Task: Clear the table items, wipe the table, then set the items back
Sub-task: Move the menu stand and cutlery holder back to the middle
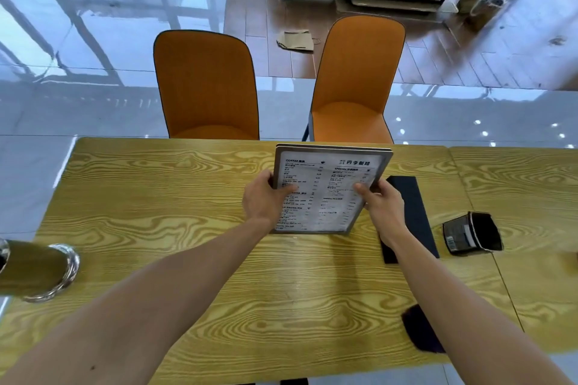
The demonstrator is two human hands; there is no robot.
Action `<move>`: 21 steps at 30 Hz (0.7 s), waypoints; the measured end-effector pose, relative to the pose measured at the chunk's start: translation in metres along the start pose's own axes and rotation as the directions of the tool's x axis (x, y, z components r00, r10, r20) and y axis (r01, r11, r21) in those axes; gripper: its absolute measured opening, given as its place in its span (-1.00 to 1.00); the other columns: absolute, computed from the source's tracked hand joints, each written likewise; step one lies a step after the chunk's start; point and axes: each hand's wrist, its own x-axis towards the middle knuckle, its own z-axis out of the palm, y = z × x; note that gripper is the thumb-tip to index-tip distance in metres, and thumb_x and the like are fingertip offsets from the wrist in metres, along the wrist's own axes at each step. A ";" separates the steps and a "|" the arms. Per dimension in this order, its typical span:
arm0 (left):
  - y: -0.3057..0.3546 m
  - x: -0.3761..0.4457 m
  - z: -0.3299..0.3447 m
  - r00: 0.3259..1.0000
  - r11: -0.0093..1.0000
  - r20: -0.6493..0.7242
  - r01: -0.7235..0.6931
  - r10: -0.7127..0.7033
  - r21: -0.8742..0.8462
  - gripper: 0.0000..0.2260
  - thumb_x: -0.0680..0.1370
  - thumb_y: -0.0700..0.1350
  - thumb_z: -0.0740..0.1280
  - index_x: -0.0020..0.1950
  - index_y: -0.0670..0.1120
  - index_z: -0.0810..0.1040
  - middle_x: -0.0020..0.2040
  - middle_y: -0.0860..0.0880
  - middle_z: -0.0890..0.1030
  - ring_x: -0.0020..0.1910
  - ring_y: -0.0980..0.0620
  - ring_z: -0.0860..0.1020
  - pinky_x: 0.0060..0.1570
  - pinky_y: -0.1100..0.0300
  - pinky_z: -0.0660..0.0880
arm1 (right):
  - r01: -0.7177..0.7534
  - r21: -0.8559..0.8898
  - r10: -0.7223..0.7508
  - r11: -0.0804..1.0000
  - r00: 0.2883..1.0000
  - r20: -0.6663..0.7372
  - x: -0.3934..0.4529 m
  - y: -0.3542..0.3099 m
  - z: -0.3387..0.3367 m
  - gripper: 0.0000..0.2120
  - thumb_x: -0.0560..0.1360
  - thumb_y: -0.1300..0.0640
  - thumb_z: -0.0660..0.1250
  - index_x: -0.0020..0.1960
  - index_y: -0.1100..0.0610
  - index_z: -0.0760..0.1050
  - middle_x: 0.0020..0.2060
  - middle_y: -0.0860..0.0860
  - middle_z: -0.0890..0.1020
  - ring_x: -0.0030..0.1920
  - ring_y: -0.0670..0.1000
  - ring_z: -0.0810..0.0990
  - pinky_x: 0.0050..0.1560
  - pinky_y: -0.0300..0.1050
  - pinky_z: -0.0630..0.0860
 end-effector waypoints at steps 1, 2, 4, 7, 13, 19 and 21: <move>0.000 0.000 -0.001 1.000 1.000 -0.001 0.002 -0.002 -0.002 -0.71 0.41 0.11 0.55 -0.02 -0.01 0.60 -0.07 0.07 0.68 -0.10 0.03 0.63 -0.08 0.01 0.62 | 0.000 0.001 0.000 1.000 1.000 0.003 0.000 0.000 0.001 -0.83 0.51 -0.01 0.49 0.08 0.00 0.65 -0.02 -0.09 0.74 0.04 -0.01 0.71 0.09 0.16 0.66; 0.000 -0.001 -0.001 1.000 1.000 -0.006 0.002 -0.002 0.000 -0.72 0.41 0.10 0.55 -0.02 -0.02 0.61 -0.07 0.06 0.68 -0.10 0.03 0.63 -0.09 0.03 0.62 | 0.001 -0.002 -0.001 1.000 1.000 0.004 0.001 0.000 0.001 -0.83 0.52 -0.01 0.48 0.08 0.00 0.65 -0.02 -0.10 0.74 0.04 -0.01 0.71 0.09 0.16 0.66; 0.000 -0.002 -0.002 1.000 1.000 -0.017 -0.001 0.001 0.007 -0.73 0.41 0.09 0.55 -0.04 -0.01 0.61 -0.08 0.07 0.67 -0.11 0.03 0.63 -0.11 0.05 0.60 | 0.006 -0.001 -0.006 1.000 1.000 0.005 0.000 0.000 0.002 -0.84 0.52 0.00 0.48 0.08 -0.01 0.64 -0.01 -0.09 0.74 0.05 -0.01 0.71 0.09 0.15 0.66; -0.005 -0.003 -0.003 0.999 1.000 -0.035 0.014 -0.014 -0.010 -0.74 0.40 0.07 0.56 -0.03 -0.01 0.63 -0.08 0.08 0.69 -0.11 0.04 0.63 -0.09 0.03 0.61 | 0.018 0.004 -0.018 1.000 1.000 0.023 0.000 -0.002 0.005 -0.84 0.53 0.03 0.48 0.08 0.02 0.64 0.00 -0.07 0.74 0.05 -0.01 0.70 0.09 0.14 0.66; -0.015 -0.006 -0.015 0.998 0.999 -0.060 0.033 -0.034 -0.015 -0.74 0.41 0.06 0.56 0.00 0.00 0.64 -0.07 0.08 0.69 -0.10 0.05 0.63 -0.09 0.08 0.60 | 0.067 -0.030 -0.066 0.997 0.997 0.041 -0.009 -0.006 0.017 -0.89 0.54 0.06 0.46 0.05 0.01 0.62 -0.01 -0.09 0.72 0.02 -0.05 0.68 0.04 0.04 0.67; -0.023 -0.012 -0.024 0.995 0.999 -0.089 0.038 -0.039 -0.016 -0.71 0.40 0.08 0.56 0.00 -0.02 0.63 -0.08 0.09 0.68 -0.12 0.08 0.63 -0.07 0.03 0.62 | 0.062 -0.029 -0.060 0.998 0.996 0.059 -0.018 -0.011 0.027 -0.87 0.56 0.06 0.43 0.10 0.03 0.61 0.00 -0.12 0.71 -0.01 -0.12 0.67 -0.08 -0.16 0.64; -0.025 -0.012 -0.026 0.996 0.999 -0.082 0.033 -0.034 -0.020 -0.71 0.41 0.06 0.56 0.01 -0.03 0.63 -0.07 0.08 0.69 -0.11 0.08 0.63 -0.06 0.03 0.62 | 0.067 -0.035 -0.065 0.997 0.996 0.065 -0.020 -0.010 0.027 -0.87 0.57 0.05 0.43 0.10 0.01 0.60 0.00 -0.13 0.71 -0.01 -0.14 0.67 -0.10 -0.18 0.63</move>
